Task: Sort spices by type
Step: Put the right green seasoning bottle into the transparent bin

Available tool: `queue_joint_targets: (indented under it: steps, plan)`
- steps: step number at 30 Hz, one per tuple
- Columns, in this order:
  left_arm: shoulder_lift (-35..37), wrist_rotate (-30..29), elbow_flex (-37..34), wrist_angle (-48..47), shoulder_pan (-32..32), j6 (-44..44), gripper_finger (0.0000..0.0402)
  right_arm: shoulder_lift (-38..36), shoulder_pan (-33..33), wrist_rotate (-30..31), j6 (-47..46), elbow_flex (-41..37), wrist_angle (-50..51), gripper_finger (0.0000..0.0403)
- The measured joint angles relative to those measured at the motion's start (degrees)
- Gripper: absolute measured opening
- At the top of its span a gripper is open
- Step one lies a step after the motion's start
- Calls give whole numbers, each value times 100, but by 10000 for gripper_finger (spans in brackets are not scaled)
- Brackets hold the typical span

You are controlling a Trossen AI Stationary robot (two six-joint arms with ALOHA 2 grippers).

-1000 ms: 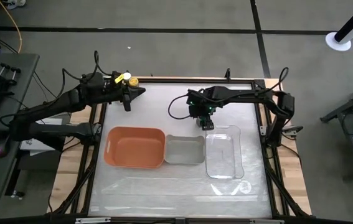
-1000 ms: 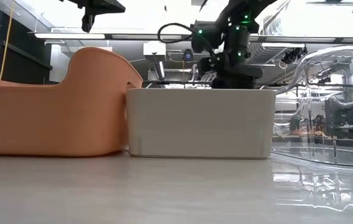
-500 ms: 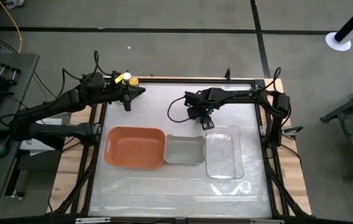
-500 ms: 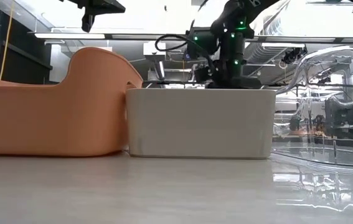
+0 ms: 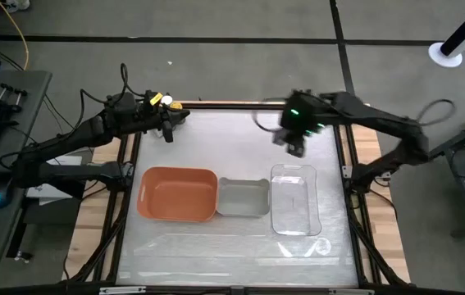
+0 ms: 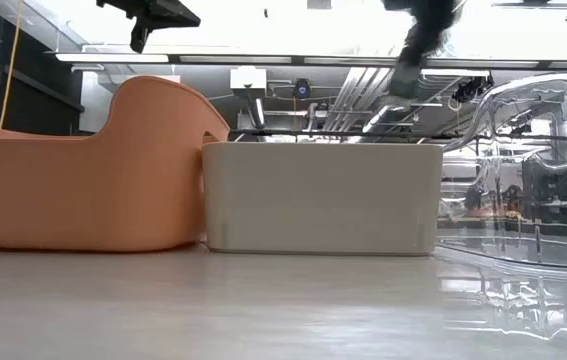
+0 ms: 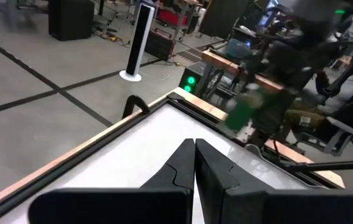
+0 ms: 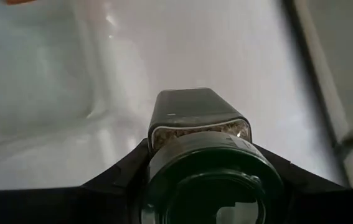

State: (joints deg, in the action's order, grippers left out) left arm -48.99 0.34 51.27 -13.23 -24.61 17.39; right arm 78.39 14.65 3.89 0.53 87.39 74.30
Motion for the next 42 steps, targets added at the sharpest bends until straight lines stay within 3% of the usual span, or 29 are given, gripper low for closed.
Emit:
queue_joint_targets:
  steps: [5, 10, 16, 28, 33, 38, 42]
  plan:
    - [0, 0, 2, 71, -97, 48, 0, -1096, -959, -85, -2157, -1014, 650, 192]
    - [0, 0, 4, 192, -104, 43, 0, -1435, -1889, -120, -3337, -2120, 56, 192]
    - [0, 2, 4, 247, -104, 43, 0, -1002, -2134, -479, -2812, -2793, -478, 192]
    - [0, 2, 4, 240, -102, 54, 0, -197, -2016, -87, -1367, -3293, -853, 192]
    - [0, 2, 4, 238, -102, 69, 0, -185, -2015, 55, -1217, -3293, -882, 192]
    - [4, 4, 4, 205, -102, 111, 0, -185, -2015, 242, -1245, -3293, -918, 232]
    - [4, 9, 4, 165, -102, 111, 0, -185, -2013, 272, -1246, -3293, -944, 238]
